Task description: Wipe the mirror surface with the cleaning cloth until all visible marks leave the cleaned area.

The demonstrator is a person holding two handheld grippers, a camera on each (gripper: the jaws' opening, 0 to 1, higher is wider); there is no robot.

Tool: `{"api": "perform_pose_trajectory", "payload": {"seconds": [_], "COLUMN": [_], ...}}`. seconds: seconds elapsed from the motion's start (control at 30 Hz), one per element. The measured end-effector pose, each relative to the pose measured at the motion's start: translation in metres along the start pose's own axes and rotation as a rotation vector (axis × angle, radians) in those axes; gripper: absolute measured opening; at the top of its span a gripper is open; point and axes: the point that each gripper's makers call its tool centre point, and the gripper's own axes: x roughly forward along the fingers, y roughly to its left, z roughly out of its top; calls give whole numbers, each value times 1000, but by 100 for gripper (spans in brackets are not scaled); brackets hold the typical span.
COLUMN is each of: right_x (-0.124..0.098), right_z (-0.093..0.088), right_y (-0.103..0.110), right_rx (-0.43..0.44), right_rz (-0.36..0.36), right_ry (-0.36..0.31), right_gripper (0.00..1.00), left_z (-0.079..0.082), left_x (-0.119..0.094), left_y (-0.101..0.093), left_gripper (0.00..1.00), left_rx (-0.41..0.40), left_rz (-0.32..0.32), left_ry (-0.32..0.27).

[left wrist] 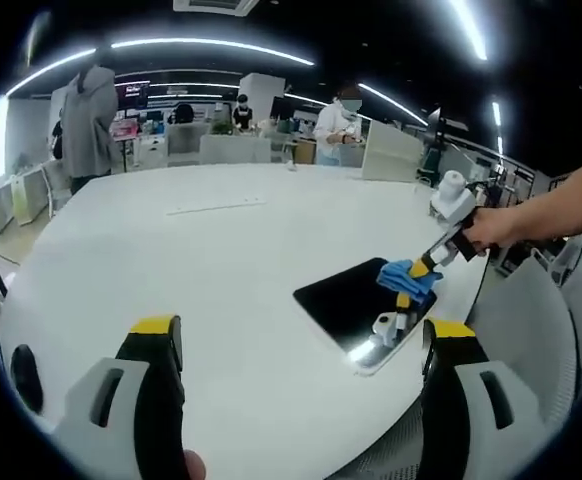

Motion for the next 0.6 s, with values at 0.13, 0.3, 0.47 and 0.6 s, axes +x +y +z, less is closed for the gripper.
{"api": "perform_pose_trajectory", "payload": {"seconds": [0.13, 0.3, 0.47, 0.6], "right_x": [-1, -3, -4, -7], "right_z": [-3, -9, -13, -20], "right_y": [3, 8, 10, 13], "right_rx": [17, 18, 20, 42], "right_rz": [3, 6, 9, 22], "right_ry": [3, 5, 4, 2], "right_gripper": [0, 0, 0, 0], "left_z": [-1, 0, 0, -2], "left_x": [-1, -4, -7, -6], "left_y": [4, 7, 5, 3], "left_gripper": [99, 99, 99, 99], "left_rx": [-1, 3, -11, -13], "left_rz": [0, 16, 21, 19], "left_ry": [-1, -6, -10, -10]}}
